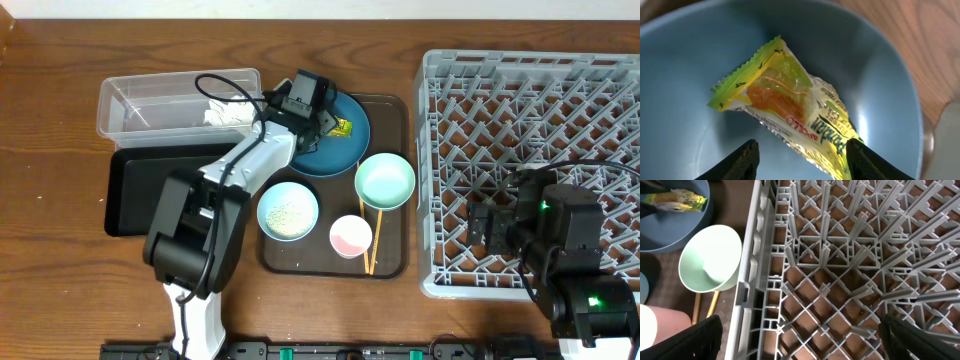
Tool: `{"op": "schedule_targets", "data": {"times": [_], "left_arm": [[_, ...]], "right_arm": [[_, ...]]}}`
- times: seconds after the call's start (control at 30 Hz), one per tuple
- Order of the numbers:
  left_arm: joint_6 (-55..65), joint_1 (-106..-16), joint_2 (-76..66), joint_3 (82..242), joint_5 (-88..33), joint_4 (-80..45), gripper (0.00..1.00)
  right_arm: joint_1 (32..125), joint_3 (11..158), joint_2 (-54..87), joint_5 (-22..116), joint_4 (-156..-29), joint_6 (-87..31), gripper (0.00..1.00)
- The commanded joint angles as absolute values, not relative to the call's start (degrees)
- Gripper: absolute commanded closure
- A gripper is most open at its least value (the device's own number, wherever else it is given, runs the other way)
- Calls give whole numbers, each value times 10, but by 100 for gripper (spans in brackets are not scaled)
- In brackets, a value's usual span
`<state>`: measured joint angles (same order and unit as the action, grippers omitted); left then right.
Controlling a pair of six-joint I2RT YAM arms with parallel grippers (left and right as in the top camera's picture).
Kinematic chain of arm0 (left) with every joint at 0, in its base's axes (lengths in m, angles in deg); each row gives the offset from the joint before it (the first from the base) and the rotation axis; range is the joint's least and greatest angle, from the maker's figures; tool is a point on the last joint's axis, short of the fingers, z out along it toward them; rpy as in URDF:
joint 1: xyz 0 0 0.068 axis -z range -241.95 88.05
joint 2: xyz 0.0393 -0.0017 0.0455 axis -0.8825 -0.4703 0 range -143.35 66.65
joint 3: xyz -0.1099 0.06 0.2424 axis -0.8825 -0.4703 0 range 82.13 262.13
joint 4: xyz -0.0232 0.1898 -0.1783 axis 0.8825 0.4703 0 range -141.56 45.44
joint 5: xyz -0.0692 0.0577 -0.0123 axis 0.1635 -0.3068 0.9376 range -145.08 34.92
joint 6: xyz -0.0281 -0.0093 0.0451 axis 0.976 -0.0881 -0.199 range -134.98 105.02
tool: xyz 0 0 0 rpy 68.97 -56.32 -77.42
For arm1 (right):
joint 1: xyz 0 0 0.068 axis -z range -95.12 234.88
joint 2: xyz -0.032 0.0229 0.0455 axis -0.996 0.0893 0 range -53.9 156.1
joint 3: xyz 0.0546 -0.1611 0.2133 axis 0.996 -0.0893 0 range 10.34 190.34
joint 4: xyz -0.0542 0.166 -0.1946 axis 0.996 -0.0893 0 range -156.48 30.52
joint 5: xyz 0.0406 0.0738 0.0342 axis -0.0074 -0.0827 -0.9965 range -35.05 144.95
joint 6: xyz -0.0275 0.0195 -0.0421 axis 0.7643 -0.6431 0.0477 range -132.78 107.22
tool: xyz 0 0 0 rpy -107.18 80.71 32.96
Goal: Sort waste into correct bins and load items into the dishwasher rack
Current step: 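Grasp the yellow snack wrapper on the blue plate with the left gripper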
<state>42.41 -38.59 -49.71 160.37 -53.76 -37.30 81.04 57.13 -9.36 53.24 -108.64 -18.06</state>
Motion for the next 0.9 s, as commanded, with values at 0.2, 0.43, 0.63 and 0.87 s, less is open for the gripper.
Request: {"op": "schedule_targets", "data": {"times": [0.2,0.43,0.63,0.87], "left_arm": [[442,-388,-533,1602,-543,-377,43],[438,-389,-533,1602,-543,-376,68],[438,-389,-533,1602,-543,-375,75],[427,-389,-533,1602,-542,-364,94]], "right_arm": [[800,583,-94,530,-1089,-186,1],[800,583,-94,530,-1089,-186,1],[800,583,-94,530,-1089,-186,1],[800,583,-94,530,-1089,-186,1]]}}
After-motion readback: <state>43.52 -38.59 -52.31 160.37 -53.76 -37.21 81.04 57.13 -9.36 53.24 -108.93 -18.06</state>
